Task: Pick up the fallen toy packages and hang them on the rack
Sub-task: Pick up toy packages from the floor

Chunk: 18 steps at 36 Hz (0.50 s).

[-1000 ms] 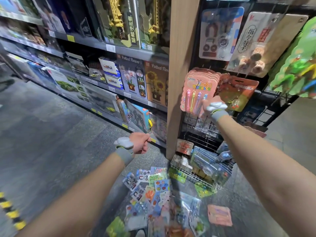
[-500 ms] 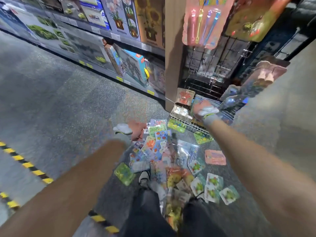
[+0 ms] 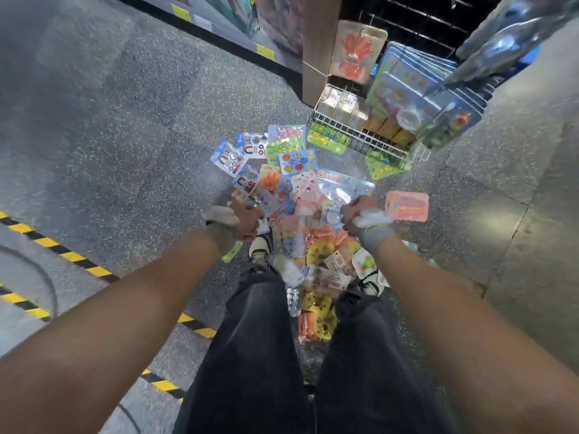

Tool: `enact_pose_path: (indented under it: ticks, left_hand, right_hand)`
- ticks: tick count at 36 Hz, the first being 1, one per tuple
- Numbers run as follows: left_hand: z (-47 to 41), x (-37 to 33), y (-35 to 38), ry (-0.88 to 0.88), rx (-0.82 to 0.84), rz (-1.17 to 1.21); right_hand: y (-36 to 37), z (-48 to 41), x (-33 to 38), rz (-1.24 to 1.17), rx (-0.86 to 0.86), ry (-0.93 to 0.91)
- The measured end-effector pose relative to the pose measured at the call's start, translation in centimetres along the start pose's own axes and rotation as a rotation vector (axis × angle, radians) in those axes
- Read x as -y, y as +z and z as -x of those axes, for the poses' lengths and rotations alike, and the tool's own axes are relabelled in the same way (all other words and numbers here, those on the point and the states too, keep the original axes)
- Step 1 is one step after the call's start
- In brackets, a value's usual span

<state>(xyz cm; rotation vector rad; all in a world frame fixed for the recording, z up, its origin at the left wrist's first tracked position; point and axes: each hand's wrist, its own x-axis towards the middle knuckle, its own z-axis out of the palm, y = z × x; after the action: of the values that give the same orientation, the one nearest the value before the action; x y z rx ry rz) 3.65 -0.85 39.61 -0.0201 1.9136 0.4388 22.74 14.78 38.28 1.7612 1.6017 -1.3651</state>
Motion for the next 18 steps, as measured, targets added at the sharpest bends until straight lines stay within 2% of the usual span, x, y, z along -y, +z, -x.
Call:
enact_pose_path:
  ticks: [1, 7, 18]
  left_hand:
    - [-0.4, 0.0, 0.0, 0.032, -0.004, -0.038]
    - [-6.8, 4.3, 2.7, -0.031, 0.048, -0.039]
    - [-17.9, 9.3, 6.6, -0.085, 0.11, -0.166]
  right_hand:
    - [0.4, -0.1, -0.4, -0.018, -0.001, -0.002]
    - [6.1, -6.2, -4.6, -0.033, 0.078, 0.048]
    - [12.7, -12.9, -7.0, -0.051, 0.183, 0.07]
